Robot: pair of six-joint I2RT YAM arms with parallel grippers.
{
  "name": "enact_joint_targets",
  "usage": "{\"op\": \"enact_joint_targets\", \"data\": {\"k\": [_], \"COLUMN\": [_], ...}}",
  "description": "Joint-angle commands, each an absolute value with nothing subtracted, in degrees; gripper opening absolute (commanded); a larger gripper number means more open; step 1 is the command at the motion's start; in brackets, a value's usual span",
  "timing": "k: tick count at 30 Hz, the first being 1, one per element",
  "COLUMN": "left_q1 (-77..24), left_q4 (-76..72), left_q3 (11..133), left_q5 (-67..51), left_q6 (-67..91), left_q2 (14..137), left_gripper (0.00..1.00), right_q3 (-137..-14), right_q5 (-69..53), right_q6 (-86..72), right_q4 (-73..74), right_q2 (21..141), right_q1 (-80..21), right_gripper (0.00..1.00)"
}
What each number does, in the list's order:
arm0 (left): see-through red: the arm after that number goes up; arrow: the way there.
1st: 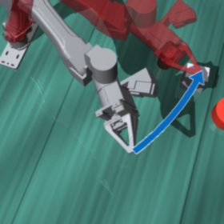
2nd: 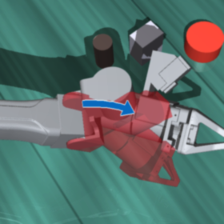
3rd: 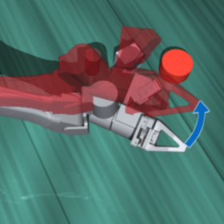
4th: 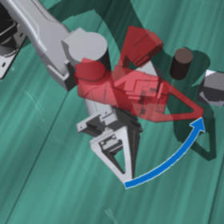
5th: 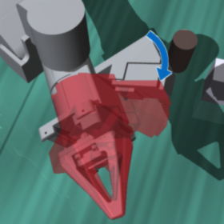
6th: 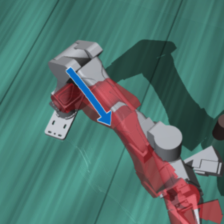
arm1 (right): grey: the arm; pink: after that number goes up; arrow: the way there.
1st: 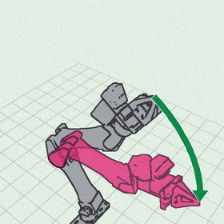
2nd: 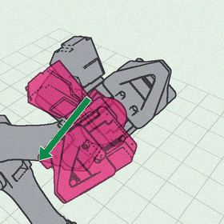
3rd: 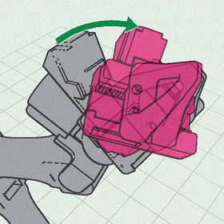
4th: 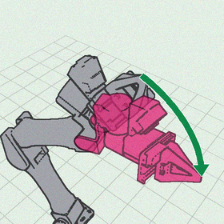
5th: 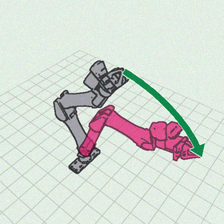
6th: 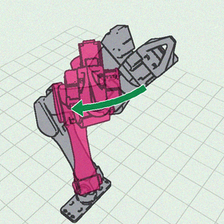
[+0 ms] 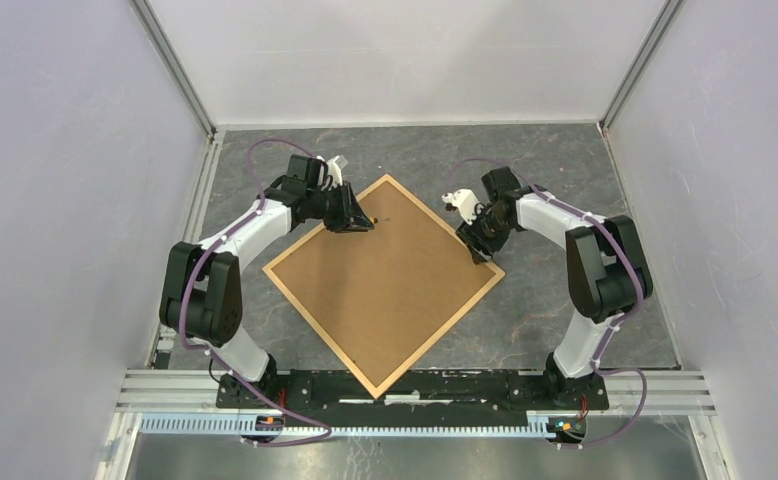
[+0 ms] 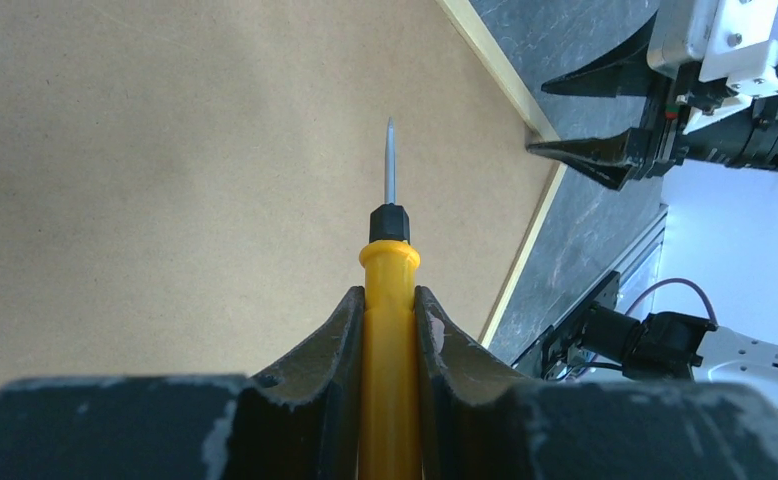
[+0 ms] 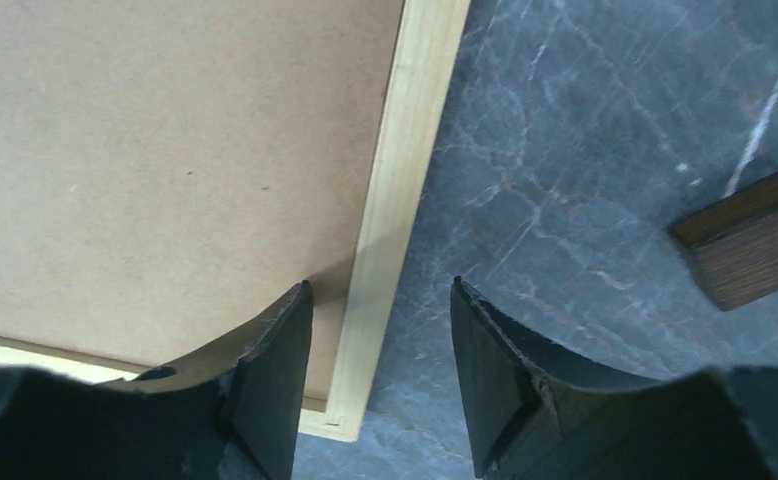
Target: Take the photo out of the frame
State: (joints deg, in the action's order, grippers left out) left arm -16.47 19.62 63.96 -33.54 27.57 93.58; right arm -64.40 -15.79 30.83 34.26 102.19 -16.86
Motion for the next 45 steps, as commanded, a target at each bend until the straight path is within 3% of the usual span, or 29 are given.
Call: {"op": "enact_joint_targets", "data": {"k": [1,4,10,18,22,32,39,45], "left_q1": [-15.94,-15.60,-15.11,-14.54,-14.37,-13.82,-13.36,-13.18], "left_q4": [18.63,18.46,18.10,18.73,17.80,18.93,20.64,20.63], "left_q3": [64.63,63.93,62.78,63.15,62.86,63.23,63.89,63.07], "left_q5": [-34.97,-34.73,-34.36,-34.18,-34.57,-35.41,-35.21,-34.91], "left_q6": [23.38,23.53,23.65,22.15,22.74,21.60,20.75,20.73], "left_q2": [91.82,91.49,90.56,90.09,90.11,90.33,90.13,89.48], "left_gripper": [0.02,0.02,0.02,0.02,0.02,0.02,0.02,0.02], "right_q3": [-70.95,-77.00,-93.01,-106.84,-95.51,-64.88,-55.91,-56.10], "right_q5": [-10.30,-8.40,-8.23,-9.40,-11.27,-12.52,-14.28,-15.78], "right_q6": [39.68,42.90,44.83,35.75,24.20,2.42,-5.93,-8.13], "right_q4": [34.83,34.84,32.51,30.06,28.21,24.72,22.65,21.80], "right_q2": [108.05,112.66,121.65,121.96,110.99,93.69,93.88,97.51], "right_q1": [-16.96,-16.96,-17.89,-20.67,-19.39,-19.00,-19.28,-20.07], "right_gripper": [0.53,0.47,0.46,0.60,0.67,0.70,0.77,0.75]}}
